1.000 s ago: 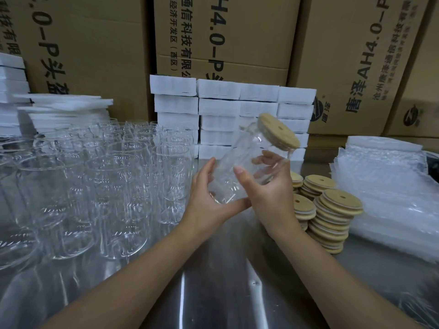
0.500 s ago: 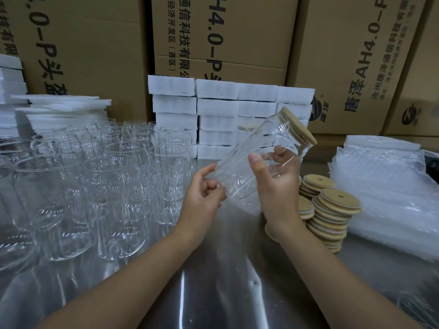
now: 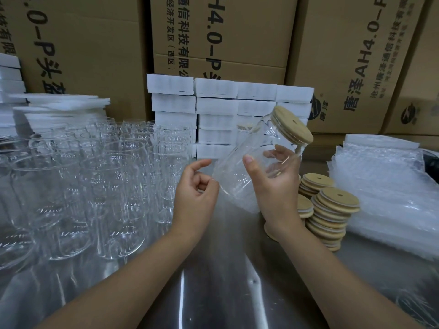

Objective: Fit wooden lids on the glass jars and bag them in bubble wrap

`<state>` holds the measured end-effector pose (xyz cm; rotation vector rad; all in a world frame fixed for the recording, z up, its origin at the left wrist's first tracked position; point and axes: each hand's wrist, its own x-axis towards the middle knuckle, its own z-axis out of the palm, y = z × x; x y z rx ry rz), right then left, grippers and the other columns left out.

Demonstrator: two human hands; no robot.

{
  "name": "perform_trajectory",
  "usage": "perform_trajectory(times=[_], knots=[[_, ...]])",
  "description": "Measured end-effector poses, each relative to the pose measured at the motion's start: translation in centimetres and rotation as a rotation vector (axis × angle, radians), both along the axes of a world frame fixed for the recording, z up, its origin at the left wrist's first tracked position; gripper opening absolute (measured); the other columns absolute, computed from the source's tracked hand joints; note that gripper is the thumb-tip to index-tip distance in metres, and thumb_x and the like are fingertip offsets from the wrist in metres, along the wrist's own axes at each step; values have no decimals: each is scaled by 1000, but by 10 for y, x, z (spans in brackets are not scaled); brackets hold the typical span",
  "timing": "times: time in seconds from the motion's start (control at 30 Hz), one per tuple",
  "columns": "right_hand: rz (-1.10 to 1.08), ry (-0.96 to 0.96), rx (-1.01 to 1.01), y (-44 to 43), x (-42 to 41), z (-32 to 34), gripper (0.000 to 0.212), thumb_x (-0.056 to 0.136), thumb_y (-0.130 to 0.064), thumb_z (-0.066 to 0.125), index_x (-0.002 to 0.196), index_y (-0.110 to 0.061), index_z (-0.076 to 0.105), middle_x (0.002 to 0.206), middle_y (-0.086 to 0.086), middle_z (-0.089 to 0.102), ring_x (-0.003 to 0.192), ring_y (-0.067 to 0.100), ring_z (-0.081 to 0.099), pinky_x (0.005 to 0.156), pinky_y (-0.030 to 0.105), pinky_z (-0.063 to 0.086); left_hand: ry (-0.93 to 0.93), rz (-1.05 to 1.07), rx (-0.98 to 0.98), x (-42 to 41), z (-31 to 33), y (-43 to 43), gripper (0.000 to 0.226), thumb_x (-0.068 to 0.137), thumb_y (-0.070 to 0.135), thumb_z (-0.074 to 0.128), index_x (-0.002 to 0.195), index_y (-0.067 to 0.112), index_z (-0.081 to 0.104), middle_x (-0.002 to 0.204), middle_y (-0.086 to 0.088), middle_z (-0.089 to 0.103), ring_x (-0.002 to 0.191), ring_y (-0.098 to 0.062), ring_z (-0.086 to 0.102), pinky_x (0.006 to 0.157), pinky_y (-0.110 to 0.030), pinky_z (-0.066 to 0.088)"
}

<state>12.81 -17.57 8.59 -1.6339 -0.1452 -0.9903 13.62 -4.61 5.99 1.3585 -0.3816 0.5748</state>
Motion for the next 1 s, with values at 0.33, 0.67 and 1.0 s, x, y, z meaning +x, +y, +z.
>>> perform_trajectory(times=[0.33, 0.67, 1.0], knots=[[-50, -1, -79, 2, -3, -3, 78, 54, -70, 65, 112, -24, 44, 105, -12, 44, 94, 7, 46, 77, 19, 40, -217, -60, 83, -10, -1, 1, 49, 87, 10, 46, 129, 34, 43, 110, 9, 66, 111, -4, 59, 95, -23, 44], [37, -37, 23, 3, 0, -3, 58, 55, -68, 67, 99, -40, 42, 99, -16, 49, 81, -12, 46, 70, 4, 38, -261, 90, 562, -8, -9, -2, 121, 63, 42, 86, 140, 46, -6, 158, 15, -1, 149, -4, 2, 122, -27, 10], [99, -50, 61, 4, -3, -1, 53, 57, -64, 67, 97, -39, 43, 97, -16, 49, 83, -9, 48, 72, 7, 40, 56, -119, 493, 1, -17, -4, 135, 61, 28, 92, 155, 21, -5, 142, 32, 33, 127, 23, 29, 102, -2, 26]])
